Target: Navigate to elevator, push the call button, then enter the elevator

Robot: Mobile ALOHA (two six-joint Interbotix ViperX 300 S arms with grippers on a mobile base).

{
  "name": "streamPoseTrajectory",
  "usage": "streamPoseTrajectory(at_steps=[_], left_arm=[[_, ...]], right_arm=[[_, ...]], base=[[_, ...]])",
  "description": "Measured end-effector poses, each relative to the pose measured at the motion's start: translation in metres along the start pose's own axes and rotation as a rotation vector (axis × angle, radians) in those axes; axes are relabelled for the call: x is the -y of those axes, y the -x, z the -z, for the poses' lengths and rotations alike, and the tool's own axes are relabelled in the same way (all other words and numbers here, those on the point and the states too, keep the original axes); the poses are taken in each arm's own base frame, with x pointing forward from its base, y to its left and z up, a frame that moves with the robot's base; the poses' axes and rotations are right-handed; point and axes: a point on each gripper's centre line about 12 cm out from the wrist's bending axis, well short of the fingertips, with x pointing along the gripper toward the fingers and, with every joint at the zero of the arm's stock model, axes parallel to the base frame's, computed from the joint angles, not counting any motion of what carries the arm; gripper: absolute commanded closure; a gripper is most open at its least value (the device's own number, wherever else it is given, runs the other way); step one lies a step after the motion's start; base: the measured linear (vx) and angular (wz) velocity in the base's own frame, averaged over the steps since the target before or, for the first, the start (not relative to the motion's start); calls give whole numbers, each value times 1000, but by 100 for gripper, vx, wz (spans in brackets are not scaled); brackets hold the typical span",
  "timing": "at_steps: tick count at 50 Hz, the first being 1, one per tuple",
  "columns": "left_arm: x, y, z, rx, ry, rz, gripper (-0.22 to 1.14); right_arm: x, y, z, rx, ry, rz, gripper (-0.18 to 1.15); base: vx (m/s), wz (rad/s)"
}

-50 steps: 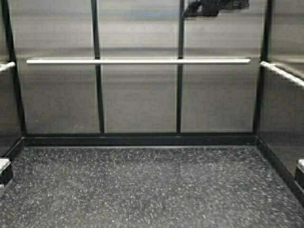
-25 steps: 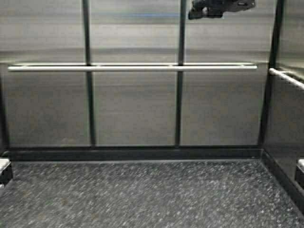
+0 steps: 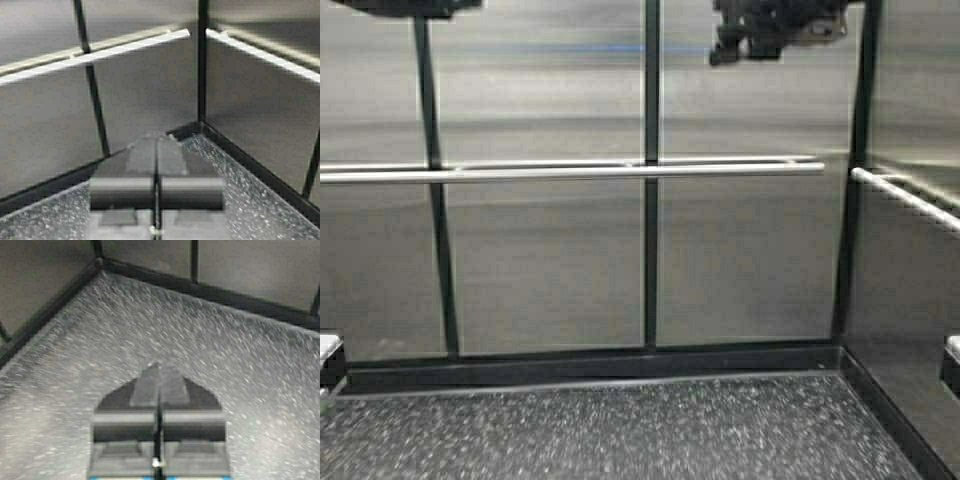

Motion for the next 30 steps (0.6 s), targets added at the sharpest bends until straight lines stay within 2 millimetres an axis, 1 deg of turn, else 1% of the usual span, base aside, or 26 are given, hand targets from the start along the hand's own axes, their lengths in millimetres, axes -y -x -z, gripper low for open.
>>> streamPoseTrajectory(at_steps=[7,15,30], left_arm=[[1,0,0,0,1,3,89],[1,-2,4,-14,-2,4,89],[1,-1,3,-10,7,4,89]], right_arm=[[-1,-1,-4,17,0,-8,91],[-3,-1,-3,14,1,-15,91],[-5,-1,0,9,1,-22,91]], base=[[46,6],[47,7],[44,6]])
